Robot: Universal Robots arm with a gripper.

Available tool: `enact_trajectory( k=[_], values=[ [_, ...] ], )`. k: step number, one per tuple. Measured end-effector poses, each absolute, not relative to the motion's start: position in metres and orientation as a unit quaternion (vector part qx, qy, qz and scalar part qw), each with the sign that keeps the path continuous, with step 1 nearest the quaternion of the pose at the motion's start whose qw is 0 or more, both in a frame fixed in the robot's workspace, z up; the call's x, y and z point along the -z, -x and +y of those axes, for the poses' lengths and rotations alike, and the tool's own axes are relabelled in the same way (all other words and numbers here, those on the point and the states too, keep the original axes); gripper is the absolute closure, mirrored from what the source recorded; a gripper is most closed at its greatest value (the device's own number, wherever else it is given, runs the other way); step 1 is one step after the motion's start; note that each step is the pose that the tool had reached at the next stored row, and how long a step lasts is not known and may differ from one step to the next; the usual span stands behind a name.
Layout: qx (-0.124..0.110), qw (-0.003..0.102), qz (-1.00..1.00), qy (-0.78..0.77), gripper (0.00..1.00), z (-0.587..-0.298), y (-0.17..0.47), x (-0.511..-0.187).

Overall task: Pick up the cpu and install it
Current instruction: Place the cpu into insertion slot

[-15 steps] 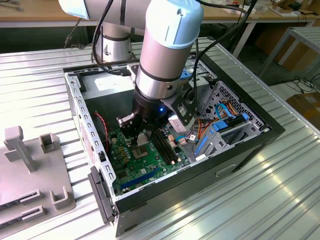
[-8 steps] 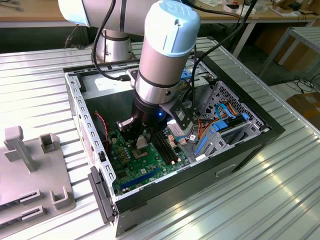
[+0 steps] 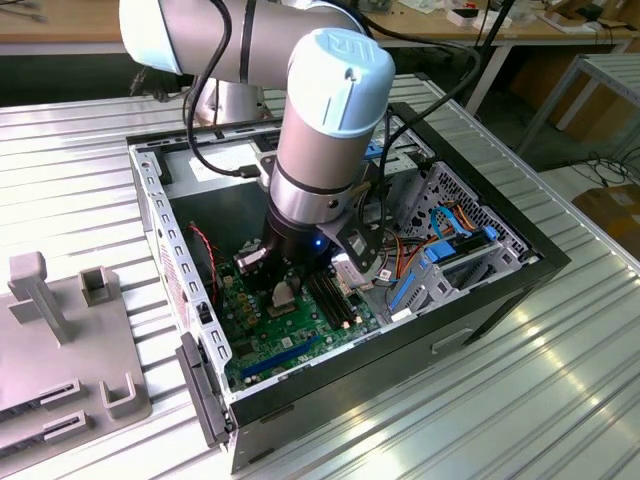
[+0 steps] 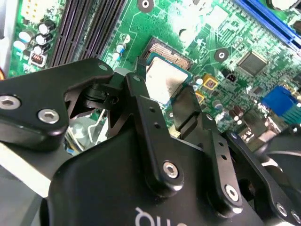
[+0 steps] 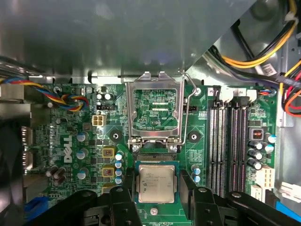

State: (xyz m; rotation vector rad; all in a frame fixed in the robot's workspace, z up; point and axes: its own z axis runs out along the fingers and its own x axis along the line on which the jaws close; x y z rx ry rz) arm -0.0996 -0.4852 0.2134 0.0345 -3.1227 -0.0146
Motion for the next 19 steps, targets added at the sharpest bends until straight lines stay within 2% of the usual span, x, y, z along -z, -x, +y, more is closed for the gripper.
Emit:
enact_trajectory(
  k=[19],
  values=[
    [0.01,0.009,-1.0,-0.011,0.53,-0.4858,0.1007,-0.2091]
  ],
)
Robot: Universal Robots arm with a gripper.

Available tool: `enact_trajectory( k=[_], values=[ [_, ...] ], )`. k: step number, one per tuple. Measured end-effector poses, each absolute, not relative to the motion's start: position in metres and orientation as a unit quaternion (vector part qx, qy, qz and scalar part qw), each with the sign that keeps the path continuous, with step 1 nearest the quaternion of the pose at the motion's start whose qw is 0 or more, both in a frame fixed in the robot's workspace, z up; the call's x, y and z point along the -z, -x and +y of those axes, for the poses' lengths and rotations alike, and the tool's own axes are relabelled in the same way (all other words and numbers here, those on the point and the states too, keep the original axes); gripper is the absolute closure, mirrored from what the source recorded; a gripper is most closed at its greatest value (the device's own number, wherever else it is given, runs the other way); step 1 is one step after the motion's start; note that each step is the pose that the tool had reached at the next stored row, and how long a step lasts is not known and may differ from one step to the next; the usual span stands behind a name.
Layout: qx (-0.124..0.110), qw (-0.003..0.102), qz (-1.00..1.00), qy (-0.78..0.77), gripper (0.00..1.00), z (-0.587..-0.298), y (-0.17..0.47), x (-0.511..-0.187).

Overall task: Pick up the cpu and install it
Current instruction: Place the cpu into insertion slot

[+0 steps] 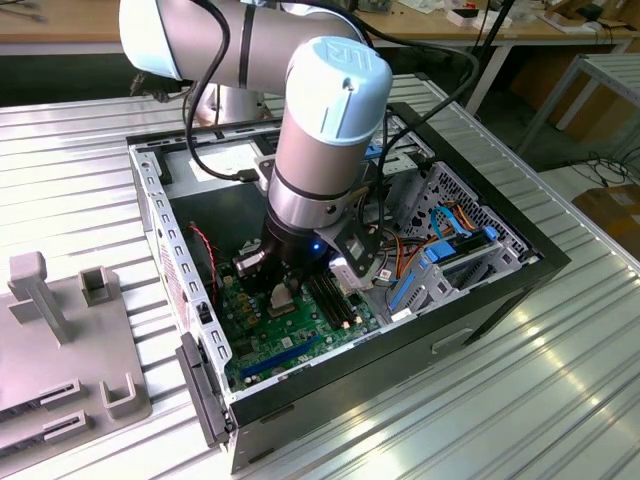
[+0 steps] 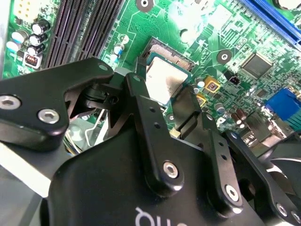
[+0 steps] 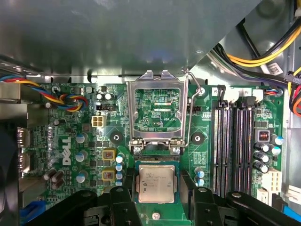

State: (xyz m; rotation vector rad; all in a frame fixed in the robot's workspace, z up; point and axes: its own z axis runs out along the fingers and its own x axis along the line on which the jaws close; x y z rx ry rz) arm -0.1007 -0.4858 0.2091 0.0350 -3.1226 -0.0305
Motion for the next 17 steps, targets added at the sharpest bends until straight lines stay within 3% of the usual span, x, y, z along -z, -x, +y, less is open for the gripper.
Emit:
enact_trajectory(
  k=[17],
  values=[
    [0.018,0.009,-1.0,-0.011,0.53,-0.492,0.1003,-0.2068]
  ],
)
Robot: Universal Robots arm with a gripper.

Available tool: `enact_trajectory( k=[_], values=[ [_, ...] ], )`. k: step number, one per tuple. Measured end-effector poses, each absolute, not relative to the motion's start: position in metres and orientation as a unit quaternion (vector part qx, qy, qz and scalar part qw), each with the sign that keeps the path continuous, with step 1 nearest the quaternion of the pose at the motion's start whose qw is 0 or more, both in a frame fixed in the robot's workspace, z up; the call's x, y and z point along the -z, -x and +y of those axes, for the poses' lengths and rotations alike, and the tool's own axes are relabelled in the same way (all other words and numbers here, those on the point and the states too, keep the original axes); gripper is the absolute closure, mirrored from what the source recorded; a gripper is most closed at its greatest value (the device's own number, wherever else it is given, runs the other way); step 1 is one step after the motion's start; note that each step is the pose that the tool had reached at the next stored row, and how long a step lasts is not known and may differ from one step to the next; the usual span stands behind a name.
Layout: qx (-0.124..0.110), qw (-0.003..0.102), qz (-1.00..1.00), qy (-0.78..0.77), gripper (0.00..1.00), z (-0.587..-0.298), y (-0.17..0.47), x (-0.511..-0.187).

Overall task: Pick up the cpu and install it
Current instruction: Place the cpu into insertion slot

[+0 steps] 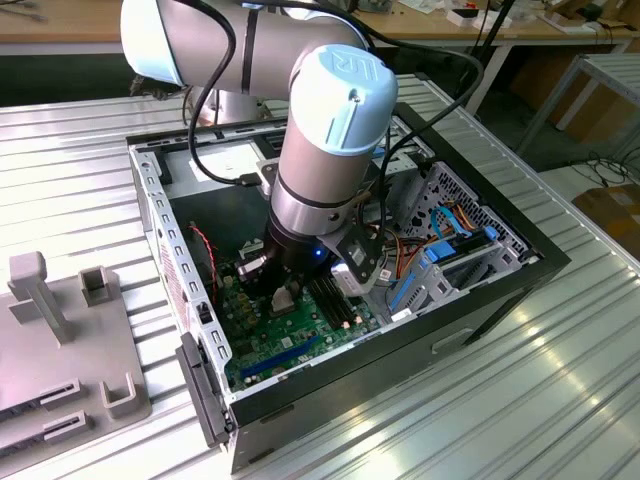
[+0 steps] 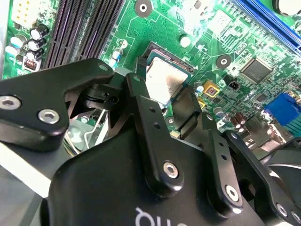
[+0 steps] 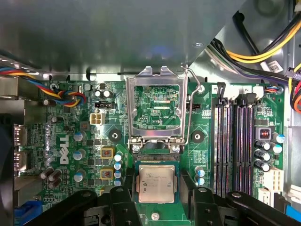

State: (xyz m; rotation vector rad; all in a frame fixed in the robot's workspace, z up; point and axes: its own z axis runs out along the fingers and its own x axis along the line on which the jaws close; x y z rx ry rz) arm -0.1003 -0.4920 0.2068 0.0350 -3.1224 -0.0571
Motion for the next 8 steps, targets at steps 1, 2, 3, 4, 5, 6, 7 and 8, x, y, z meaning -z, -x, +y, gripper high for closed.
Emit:
enact_trajectory(
  k=[1,2,3,4,5,6,7,8],
  values=[
    [0.018,0.009,-1.0,-0.011,0.53,-0.4921,0.1003,-0.2067],
    [0.018,0.009,-1.0,-0.011,0.53,-0.4921,0.1003,-0.2065],
    [0.018,0.009,-1.0,-0.011,0.53,-0.4922,0.1003,-0.2062],
    [0.018,0.009,-1.0,-0.011,0.53,-0.4922,0.1003,-0.2055],
    [0.018,0.009,-1.0,-0.011,0.53,-0.4921,0.1003,-0.2049],
    [0.019,0.009,-1.0,-0.011,0.53,-0.4921,0.1003,-0.2042],
    [0.019,0.009,-1.0,-0.011,0.53,-0.4921,0.1003,-0.2036],
    [0.019,0.009,-1.0,-0.011,0.53,-0.4921,0.1003,-0.2028]
  ],
)
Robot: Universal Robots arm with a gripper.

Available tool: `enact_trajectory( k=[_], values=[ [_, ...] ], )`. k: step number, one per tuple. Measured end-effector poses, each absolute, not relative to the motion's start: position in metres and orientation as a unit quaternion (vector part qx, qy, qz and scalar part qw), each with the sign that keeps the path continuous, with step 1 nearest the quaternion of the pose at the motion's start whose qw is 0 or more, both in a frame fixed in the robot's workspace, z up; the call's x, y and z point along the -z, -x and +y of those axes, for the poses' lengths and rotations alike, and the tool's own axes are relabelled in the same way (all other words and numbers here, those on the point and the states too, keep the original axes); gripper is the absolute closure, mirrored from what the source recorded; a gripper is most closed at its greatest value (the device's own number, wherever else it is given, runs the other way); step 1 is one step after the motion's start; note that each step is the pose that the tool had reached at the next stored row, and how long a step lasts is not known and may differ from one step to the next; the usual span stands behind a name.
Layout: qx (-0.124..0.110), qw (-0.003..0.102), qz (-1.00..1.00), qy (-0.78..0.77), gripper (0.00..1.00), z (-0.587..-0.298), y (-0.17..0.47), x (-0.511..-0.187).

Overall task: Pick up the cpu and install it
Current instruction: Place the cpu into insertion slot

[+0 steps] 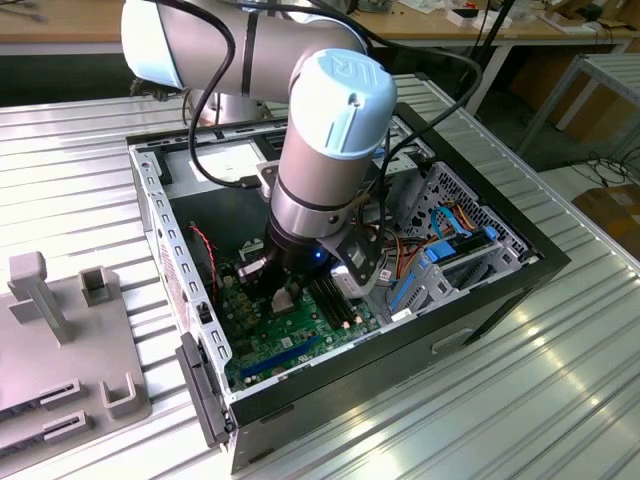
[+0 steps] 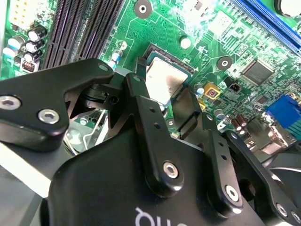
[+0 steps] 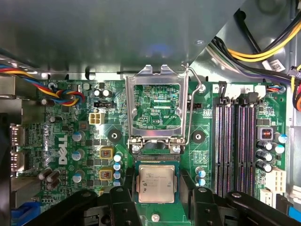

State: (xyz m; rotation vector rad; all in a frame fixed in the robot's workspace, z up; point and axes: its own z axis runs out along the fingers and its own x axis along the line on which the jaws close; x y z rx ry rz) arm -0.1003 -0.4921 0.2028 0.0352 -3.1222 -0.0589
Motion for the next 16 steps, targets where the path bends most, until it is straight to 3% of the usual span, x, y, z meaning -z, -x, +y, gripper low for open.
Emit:
enact_trajectory(
  k=[16],
  values=[
    [0.021,0.01,-1.0,-0.011,0.53,-0.4921,0.1002,-0.1993]
  ],
)
